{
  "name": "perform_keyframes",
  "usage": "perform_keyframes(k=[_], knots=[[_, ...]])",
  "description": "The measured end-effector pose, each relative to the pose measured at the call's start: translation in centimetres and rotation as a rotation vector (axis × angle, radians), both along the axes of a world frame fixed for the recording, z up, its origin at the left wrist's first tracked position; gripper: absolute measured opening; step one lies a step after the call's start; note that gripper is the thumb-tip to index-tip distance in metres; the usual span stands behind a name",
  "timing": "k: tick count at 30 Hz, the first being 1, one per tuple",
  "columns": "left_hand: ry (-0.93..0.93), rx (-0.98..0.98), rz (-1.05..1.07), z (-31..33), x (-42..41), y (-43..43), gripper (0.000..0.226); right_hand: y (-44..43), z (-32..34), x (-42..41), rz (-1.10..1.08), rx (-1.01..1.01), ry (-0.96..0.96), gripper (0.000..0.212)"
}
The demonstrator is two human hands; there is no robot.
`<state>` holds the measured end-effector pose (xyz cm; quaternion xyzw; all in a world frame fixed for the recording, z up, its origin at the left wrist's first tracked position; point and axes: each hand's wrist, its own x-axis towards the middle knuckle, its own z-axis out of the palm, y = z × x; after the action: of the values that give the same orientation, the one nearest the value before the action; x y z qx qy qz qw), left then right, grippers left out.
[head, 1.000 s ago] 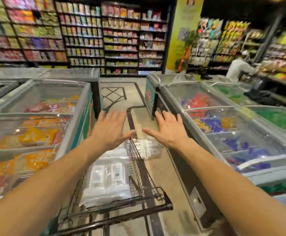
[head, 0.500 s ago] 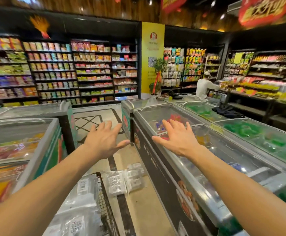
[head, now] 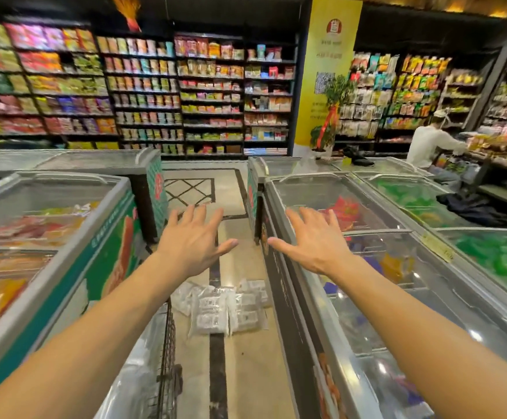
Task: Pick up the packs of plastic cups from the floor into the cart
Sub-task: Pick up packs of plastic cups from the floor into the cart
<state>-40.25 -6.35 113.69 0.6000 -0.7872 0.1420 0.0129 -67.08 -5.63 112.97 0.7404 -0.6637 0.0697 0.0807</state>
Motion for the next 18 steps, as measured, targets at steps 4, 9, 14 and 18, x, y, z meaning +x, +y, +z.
perform_keyframes(k=[4, 9, 14, 18], knots=[[0.023, -0.001, 0.076, -1.8, 0.1, -6.5, 0.092, -8.1, -1.4, 0.2, 0.085, 0.023, 0.017, 0.107], [0.036, -0.024, 0.142, -4.5, 1.5, -16.8, 0.093, -19.5, -3.5, 1.4, 0.172, 0.032, 0.031, 0.118], [0.040, -0.009, 0.213, -7.4, 2.5, -26.6, 0.092, -30.9, -5.9, 1.3, 0.208, 0.063, 0.021, 0.121], [0.028, 0.014, 0.257, -11.3, 3.2, -33.2, 0.091, -38.7, -9.5, 1.9, 0.268, 0.102, 0.030, 0.119]])
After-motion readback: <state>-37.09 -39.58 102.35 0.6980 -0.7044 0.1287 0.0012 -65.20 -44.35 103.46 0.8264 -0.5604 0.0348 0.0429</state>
